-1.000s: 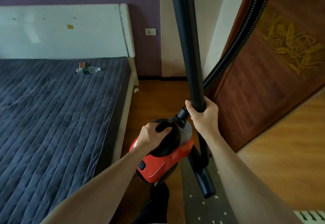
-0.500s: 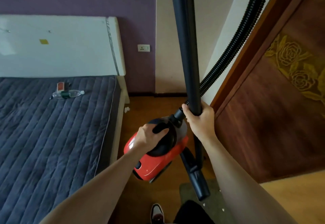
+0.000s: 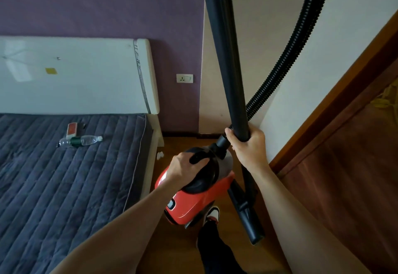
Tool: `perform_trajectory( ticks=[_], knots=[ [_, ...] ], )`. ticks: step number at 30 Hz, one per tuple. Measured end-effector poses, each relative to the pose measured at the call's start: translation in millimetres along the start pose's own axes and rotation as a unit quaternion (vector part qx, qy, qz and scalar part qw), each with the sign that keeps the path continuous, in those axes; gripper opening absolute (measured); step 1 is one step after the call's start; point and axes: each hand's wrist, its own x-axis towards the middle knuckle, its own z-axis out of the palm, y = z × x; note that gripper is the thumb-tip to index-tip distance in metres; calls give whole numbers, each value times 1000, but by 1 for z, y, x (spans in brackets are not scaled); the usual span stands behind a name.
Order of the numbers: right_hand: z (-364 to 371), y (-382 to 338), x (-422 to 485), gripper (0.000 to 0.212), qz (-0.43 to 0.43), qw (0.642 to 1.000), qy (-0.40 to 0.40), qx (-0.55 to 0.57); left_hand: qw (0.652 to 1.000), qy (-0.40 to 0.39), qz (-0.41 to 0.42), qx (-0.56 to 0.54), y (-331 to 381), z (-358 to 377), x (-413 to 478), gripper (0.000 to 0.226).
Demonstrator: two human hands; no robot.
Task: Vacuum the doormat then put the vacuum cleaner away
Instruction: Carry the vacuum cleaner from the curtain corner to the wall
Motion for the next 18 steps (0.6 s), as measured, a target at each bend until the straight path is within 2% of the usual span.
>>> perform_trajectory(
  ticks=[8, 13, 18],
  knots=[
    [37, 82, 159, 13, 35, 999, 6, 6, 999, -1, -32, 21, 6, 5, 168, 20],
    [48, 104, 238, 16, 47, 999, 17, 14, 998, -6, -53, 41, 17, 2, 255, 29],
    [62, 130, 294, 28, 61, 998, 17, 7, 998, -8, -47, 41, 28, -4, 325, 27]
  ],
)
